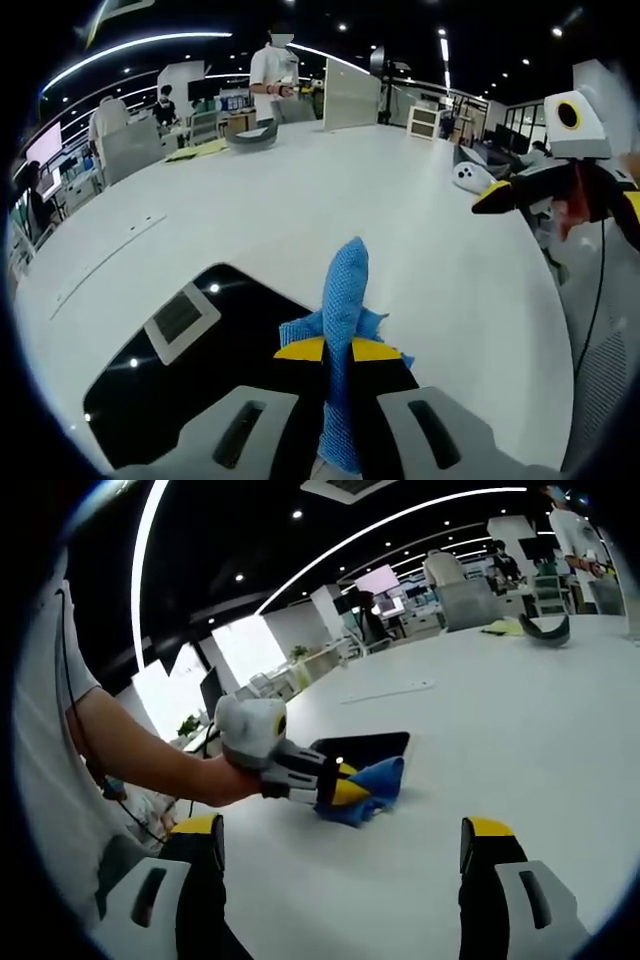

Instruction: Wipe the mirror surface with the cleaning cloth until all visible marks leave the cleaned area.

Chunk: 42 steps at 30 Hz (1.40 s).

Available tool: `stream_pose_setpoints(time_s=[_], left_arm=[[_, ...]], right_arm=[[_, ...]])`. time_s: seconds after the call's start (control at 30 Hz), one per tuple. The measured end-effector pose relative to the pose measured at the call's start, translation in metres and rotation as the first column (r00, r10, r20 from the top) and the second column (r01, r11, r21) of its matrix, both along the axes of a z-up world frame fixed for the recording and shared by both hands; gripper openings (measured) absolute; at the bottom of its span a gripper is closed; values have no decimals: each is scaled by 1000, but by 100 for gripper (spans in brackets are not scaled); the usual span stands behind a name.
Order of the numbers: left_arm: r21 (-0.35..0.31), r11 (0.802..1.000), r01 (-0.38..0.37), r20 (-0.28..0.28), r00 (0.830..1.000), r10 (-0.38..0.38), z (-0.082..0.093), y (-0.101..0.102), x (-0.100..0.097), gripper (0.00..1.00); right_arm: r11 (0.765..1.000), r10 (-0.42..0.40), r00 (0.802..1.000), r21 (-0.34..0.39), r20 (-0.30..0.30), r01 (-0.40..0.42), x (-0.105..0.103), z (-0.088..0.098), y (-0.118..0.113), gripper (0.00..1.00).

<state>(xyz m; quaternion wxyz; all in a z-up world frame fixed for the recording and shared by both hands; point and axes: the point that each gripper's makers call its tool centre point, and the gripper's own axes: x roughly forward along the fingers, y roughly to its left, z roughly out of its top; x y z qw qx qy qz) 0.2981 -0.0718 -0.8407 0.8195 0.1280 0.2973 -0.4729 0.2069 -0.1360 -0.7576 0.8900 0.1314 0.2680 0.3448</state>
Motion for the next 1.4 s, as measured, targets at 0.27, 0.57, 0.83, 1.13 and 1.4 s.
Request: stream_pose_setpoints(time_s=[0.27,0.57,0.83,1.13,1.4], left_arm=[[11,1000,6,7,1000,-6,0,-1,8,4],[12,1000,6,12,1000,-6,0,0,20,4],[10,1000,-9,13,1000,9,0,2,29,4],[4,1000,-17,19,1000,17,0,4,38,4],[6,1000,-13,23,1000,13,0,6,47,4]], right_arm=[[1000,-3,1000,3,-2,3,0,1,-2,98],[1000,-4,1000,2,-3,4,1,1,-2,98],[1000,-2,1000,0,0,2,4,4,-2,98],[1000,-1,1000,-6,3,1,5,5,-4,98],[1000,0,1000,-8,3,0,7,6,-4,98]])
